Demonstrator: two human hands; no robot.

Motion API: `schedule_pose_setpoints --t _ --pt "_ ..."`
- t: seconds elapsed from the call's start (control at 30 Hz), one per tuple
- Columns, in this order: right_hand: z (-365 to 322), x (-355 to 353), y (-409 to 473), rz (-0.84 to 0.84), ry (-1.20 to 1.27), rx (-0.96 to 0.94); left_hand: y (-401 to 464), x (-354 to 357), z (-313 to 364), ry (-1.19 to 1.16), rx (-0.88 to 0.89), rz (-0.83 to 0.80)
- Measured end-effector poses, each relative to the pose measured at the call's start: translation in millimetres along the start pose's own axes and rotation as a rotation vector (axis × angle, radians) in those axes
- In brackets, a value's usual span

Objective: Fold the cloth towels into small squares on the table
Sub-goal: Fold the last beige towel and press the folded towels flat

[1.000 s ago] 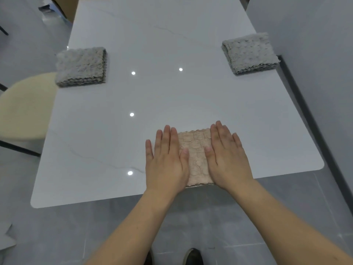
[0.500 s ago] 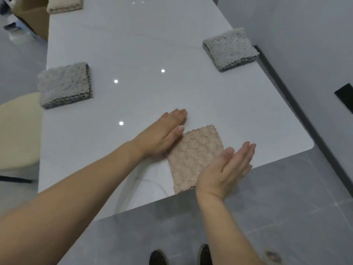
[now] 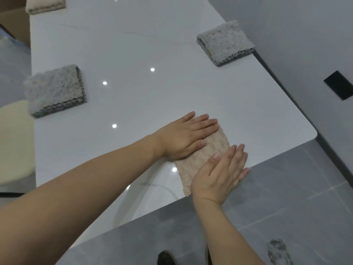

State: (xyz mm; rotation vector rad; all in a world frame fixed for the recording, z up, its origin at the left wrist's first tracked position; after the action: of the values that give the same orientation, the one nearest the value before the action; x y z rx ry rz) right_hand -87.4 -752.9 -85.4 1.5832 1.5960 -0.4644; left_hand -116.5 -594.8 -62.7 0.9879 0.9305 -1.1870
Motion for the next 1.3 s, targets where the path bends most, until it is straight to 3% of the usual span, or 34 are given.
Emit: schedule_pose_setpoints --t 0.2,0.37,0.5,0.7,0.9,1.1,1.3 --pt "11 -13 5 -0.167 -0.147 -0.158 -3 -4 -7 0.004 -0.021 -0.023" --pt "22 -28 74 -0.265 -0.139 -0.112 -16 -15 -26 -0.122 -0.414 0.215" --pt "9 -19 130 -0.433 -0.058 -0.345 -1 -14 -17 -0.060 -0.645 0.338" --pt "1 16 187 -0.578 -0.002 -0.557 53 -9 -5 -0.046 -0.772 0.427" --pt "-16 43 241 -0.605 0.173 -0.706 92 -16 -21 -0.062 -0.894 0.480" --pt "-47 73 294 -0.581 0.434 -0.620 111 -24 -41 -0.132 -0.966 0.555" --pt "-84 111 345 -0.568 0.575 -0.560 168 -27 -67 -0.382 -1.025 0.749"
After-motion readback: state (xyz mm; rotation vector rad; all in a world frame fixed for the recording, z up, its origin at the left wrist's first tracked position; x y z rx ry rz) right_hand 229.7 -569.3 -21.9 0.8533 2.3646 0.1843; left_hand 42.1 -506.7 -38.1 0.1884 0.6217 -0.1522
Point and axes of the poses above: each hand's wrist, its own y-axis towards the middle knuckle, its own x-axis out of the palm, z = x × y, the point moved 1 cm from there along y, towards the middle knuckle, and after that the axes turned 13 degrees about z, right-handed, at the moved point
